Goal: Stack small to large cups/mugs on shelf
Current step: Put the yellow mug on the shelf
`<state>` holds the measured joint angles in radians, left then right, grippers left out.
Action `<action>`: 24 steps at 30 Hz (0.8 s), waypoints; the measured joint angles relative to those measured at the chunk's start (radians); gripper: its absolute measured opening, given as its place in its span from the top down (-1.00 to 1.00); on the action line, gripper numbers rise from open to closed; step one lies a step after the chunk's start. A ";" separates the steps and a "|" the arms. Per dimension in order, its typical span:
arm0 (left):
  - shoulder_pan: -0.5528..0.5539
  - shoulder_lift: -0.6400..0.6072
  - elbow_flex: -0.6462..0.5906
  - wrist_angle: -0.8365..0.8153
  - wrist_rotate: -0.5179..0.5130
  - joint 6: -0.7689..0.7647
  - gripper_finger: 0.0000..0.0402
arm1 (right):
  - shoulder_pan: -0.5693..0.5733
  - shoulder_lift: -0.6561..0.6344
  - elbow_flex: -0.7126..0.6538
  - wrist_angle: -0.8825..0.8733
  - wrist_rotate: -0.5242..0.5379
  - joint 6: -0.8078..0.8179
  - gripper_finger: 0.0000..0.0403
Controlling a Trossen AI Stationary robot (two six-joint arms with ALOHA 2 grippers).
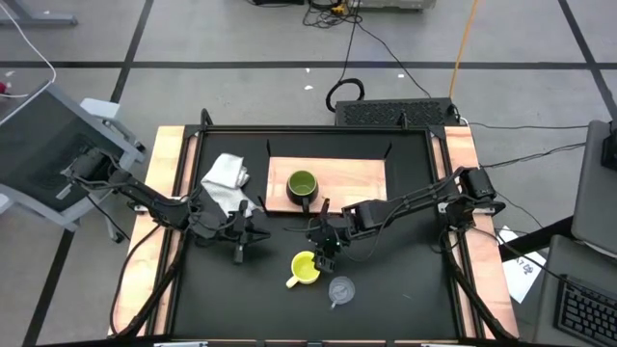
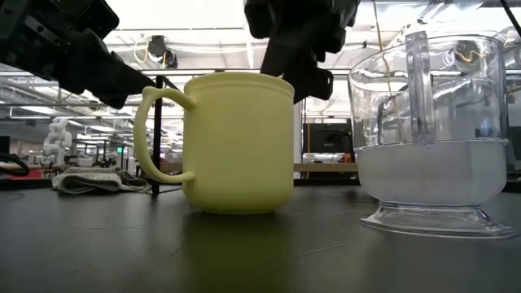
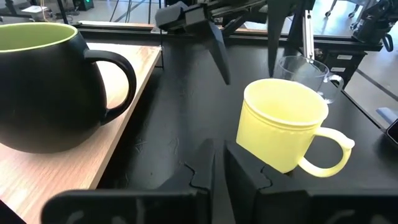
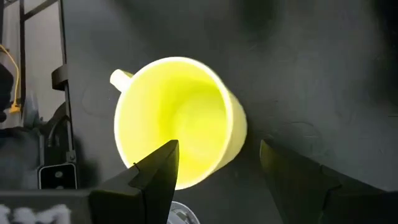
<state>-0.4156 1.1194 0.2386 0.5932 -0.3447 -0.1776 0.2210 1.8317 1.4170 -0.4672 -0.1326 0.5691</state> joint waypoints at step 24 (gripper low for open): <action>0.000 0.000 0.000 0.010 -0.001 0.010 0.80 | 0.009 0.077 -0.001 0.033 -0.026 0.012 -0.04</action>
<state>-0.4156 1.1191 0.2386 0.6030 -0.3454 -0.1680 0.2305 1.9083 1.4158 -0.4343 -0.1586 0.5813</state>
